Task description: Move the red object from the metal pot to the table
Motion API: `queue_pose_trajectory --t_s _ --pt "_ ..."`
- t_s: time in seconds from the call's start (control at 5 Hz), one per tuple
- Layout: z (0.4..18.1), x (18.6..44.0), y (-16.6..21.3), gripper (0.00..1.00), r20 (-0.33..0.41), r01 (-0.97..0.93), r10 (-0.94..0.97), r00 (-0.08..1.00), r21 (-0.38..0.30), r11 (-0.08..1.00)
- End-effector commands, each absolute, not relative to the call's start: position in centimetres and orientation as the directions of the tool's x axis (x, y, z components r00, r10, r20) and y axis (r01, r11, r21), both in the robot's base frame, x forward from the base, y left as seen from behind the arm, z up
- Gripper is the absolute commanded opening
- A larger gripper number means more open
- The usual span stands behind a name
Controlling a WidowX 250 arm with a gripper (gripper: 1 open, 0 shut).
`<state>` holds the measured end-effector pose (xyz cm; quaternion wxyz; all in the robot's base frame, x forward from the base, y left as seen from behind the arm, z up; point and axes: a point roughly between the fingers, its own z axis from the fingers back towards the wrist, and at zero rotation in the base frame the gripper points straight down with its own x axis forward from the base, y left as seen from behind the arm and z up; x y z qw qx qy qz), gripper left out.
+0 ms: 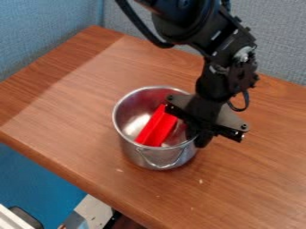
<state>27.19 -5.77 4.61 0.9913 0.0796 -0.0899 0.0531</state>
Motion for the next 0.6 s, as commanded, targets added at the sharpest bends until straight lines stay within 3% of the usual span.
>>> queue_pose_trajectory --t_s 0.0,0.4 --pt "6.61 27.63 -5.8 0.0 0.241 -0.102 0.069 0.968 0.128 0.987" --pt "7.01 27.78 -6.61 0.0 0.249 -0.072 0.04 0.968 0.12 0.99"
